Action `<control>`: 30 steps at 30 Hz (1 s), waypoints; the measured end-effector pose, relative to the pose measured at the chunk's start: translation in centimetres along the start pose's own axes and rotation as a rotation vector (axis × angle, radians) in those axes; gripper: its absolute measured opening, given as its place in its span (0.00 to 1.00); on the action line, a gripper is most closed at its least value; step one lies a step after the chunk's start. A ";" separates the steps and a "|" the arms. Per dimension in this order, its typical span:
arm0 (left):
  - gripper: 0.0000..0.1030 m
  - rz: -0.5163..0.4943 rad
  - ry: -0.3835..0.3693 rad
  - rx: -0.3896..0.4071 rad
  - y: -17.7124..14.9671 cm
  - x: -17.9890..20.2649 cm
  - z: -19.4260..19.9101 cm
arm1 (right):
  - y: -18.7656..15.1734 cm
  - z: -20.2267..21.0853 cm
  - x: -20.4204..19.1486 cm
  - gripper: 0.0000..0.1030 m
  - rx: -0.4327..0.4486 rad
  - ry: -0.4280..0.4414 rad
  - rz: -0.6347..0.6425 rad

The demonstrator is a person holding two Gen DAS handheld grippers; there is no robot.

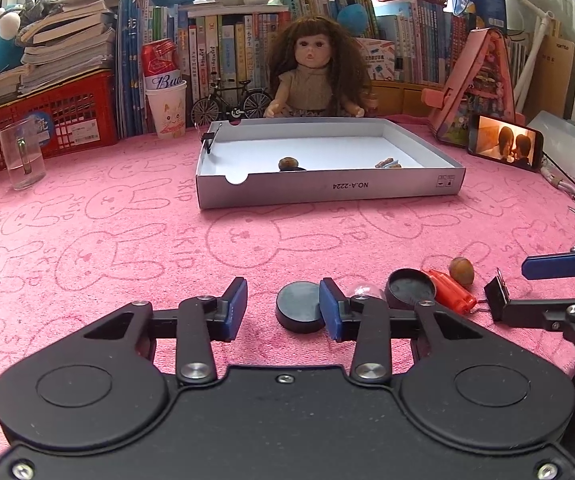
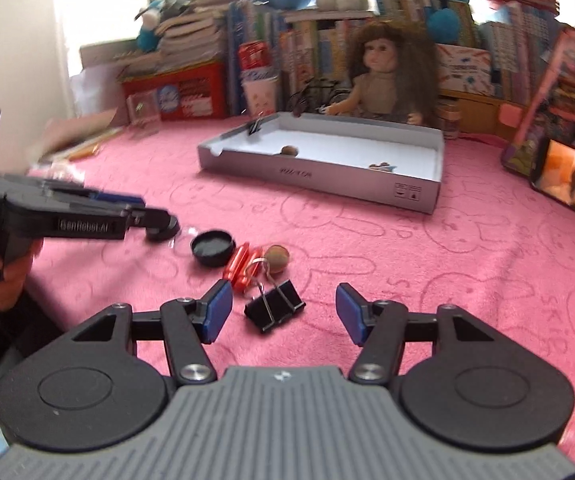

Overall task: Organize rigid objects
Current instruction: 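Move the left tool to a black disc while the right tool approaches the black binder clip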

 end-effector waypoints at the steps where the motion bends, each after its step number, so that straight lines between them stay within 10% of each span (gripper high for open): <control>1: 0.37 -0.002 -0.001 -0.001 0.0 0.1 0.0 | 0.0 -0.1 0.0 0.63 -0.007 0.016 0.018; 12: 0.36 0.002 -0.008 0.004 -0.3 0.2 0.4 | 0.0 -1.4 1.1 0.31 0.007 -0.054 0.032; 21: 0.36 -0.002 -0.009 -0.008 -1.0 0.6 0.4 | 0.9 -2.6 2.2 0.63 0.013 -0.022 0.081; 30: 0.36 0.013 0.002 -0.007 -1.0 0.2 0.1 | 0.4 -2.4 3.4 0.64 0.008 -0.074 0.074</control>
Point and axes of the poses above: each gripper's, at about its wrist camera, not at the fingertips, and z roughly against the way its jaws point, x to its right, y to its top, the point moved 3 cm from there along -z, roughly the way its jaws point, and after that the axes turned 7 degrees about x, right-handed, at the moved point
